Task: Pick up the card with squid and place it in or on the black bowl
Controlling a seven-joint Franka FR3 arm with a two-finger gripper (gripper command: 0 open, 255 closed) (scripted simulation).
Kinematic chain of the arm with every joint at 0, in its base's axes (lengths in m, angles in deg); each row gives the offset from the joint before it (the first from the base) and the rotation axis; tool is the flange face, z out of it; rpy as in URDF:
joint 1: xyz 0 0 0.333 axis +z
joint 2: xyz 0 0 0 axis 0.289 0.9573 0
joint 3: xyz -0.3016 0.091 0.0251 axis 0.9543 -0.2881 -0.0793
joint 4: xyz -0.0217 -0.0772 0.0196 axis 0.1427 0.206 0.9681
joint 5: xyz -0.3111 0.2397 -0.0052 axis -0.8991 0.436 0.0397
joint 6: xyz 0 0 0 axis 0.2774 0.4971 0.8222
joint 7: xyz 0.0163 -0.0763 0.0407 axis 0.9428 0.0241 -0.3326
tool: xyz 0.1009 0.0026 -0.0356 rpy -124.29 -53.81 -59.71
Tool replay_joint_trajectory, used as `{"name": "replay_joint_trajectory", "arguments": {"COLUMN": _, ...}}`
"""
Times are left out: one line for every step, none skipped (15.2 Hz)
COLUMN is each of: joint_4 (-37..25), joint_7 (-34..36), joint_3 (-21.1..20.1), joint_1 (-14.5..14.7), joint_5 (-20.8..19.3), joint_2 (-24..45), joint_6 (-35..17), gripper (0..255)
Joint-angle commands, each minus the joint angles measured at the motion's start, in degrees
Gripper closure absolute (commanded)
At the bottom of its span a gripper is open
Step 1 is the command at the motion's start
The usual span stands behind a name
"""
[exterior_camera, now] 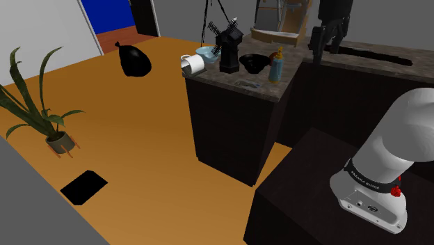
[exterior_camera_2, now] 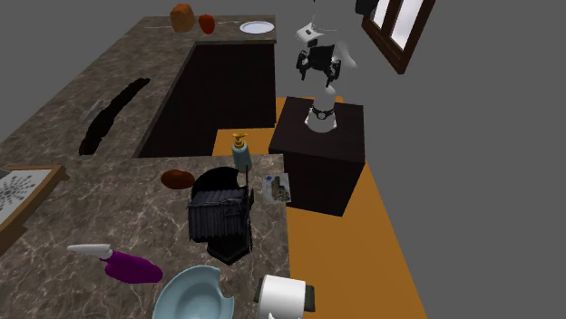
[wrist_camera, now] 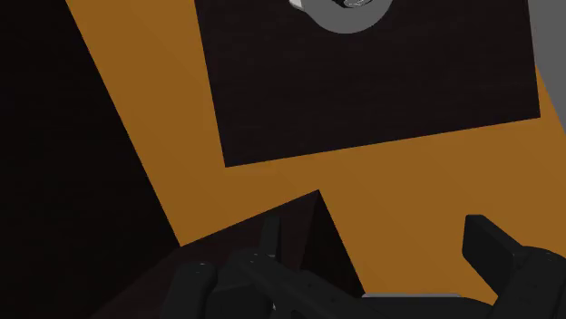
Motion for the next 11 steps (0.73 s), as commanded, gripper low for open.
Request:
{"name": "replay_joint_trajectory", "arguments": {"joint_4": 0.0, "joint_7": 0.0, "joint_3": 0.0, "joint_1": 0.0, "joint_5": 0.0, "joint_2": 0.0, "joint_6": 0.0, "gripper": 0}}
{"name": "replay_joint_trajectory", "arguments": {"joint_4": 1.0, "joint_7": 0.2, "joint_3": -0.7, "joint_1": 0.3, "joint_5": -0.8, "joint_2": 0.8, "joint_6": -2.6, "gripper": 0}}
{"name": "replay_joint_trajectory", "arguments": {"joint_4": 2.0, "joint_7": 0.5, "joint_3": -1.4, "joint_1": 0.5, "joint_5": -1.6, "joint_2": 1.6, "joint_6": -5.2, "gripper": 0}}
{"name": "replay_joint_trajectory", "arguments": {"joint_4": 2.9, "joint_7": 0.8, "joint_3": -2.0, "joint_1": 0.7, "joint_5": -2.4, "joint_2": 2.6, "joint_6": -7.7, "gripper": 0}}
{"name": "replay_joint_trajectory", "arguments": {"joint_4": 3.7, "joint_7": 1.2, "joint_3": -2.7, "joint_1": 0.8, "joint_5": -3.3, "joint_2": 3.6, "joint_6": -10.3, "gripper": 0}}
{"name": "replay_joint_trajectory", "arguments": {"joint_4": 4.4, "joint_7": 1.6, "joint_3": -3.3, "joint_1": 1.0, "joint_5": -4.2, "joint_2": 4.7, "joint_6": -12.9, "gripper": 0}}
{"name": "replay_joint_trajectory", "arguments": {"joint_4": 5.0, "joint_7": 2.1, "joint_3": -4.0, "joint_1": 1.0, "joint_5": -5.2, "joint_2": 6.0, "joint_6": -15.5, "gripper": 0}}
{"name": "replay_joint_trajectory", "arguments": {"joint_4": 5.6, "joint_7": 2.7, "joint_3": -4.7, "joint_1": 1.1, "joint_5": -6.3, "joint_2": 7.3, "joint_6": -18.0, "gripper": 0}}
{"name": "replay_joint_trajectory", "arguments": {"joint_4": 6.0, "joint_7": 3.3, "joint_3": -5.3, "joint_1": 1.1, "joint_5": -7.4, "joint_2": 8.7, "joint_6": -20.5, "gripper": 0}}
{"name": "replay_joint_trajectory", "arguments": {"joint_4": 6.4, "joint_7": 4.1, "joint_3": -6.0, "joint_1": 1.0, "joint_5": -8.7, "joint_2": 10.2, "joint_6": -23.0, "gripper": 0}}
{"name": "replay_joint_trajectory", "arguments": {"joint_4": 6.7, "joint_7": 4.9, "joint_3": -6.7, "joint_1": 0.8, "joint_5": -10.0, "joint_2": 11.8, "joint_6": -25.5, "gripper": 0}}
